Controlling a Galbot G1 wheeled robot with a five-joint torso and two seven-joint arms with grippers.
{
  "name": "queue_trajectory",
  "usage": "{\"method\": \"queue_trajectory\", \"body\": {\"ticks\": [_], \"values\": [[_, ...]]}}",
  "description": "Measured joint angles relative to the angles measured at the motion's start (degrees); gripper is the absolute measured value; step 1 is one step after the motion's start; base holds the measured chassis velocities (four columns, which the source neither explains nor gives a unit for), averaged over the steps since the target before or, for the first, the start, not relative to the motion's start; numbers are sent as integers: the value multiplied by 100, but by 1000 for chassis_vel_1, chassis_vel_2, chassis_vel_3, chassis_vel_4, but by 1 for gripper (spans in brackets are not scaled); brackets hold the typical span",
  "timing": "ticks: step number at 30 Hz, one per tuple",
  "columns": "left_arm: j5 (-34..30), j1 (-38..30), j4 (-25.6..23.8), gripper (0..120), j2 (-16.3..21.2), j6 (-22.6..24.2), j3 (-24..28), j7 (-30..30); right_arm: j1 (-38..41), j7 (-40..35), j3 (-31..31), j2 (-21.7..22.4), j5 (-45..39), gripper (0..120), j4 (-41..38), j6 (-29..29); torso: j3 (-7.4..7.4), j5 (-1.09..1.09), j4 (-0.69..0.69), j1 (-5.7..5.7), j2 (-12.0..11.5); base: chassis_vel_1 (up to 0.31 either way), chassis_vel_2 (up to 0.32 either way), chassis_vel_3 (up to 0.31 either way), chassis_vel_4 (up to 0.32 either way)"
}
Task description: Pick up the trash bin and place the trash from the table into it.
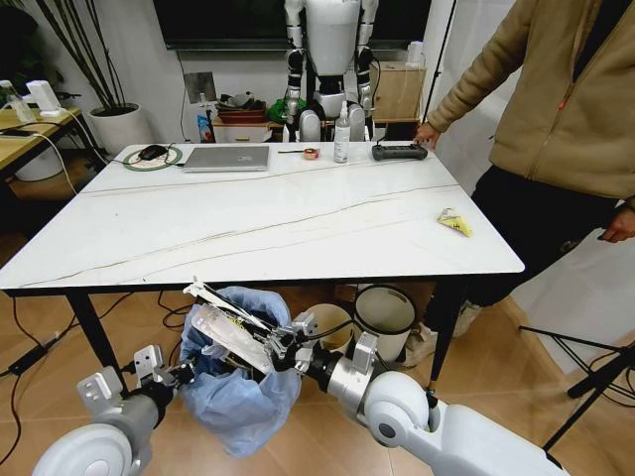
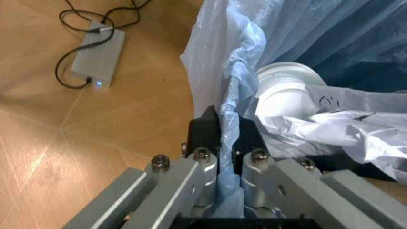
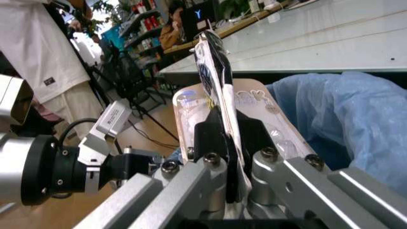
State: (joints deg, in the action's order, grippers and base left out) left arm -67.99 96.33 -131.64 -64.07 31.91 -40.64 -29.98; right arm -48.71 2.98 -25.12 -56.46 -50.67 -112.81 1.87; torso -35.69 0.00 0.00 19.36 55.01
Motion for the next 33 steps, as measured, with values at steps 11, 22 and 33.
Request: {"method": "queue_trajectory", "body": {"ticks": [11,22,33], "values": [[-25,-7,-11,0,18,4,-5,-3,-26,0,66,68,83,31,-37,-31,0,0,0,0,0,0,0,0,0],[-39,-20,-10,0,29,7,-1,-4,-98,3,110,106,153,39,-64,-63,0,0,0,0,0,0,0,0,0],[8,22,21,0,35,10,1,-3,-77,-78,312,238,119,53,-257,-63,0,0,0,0,0,0,0,0,0]]}}
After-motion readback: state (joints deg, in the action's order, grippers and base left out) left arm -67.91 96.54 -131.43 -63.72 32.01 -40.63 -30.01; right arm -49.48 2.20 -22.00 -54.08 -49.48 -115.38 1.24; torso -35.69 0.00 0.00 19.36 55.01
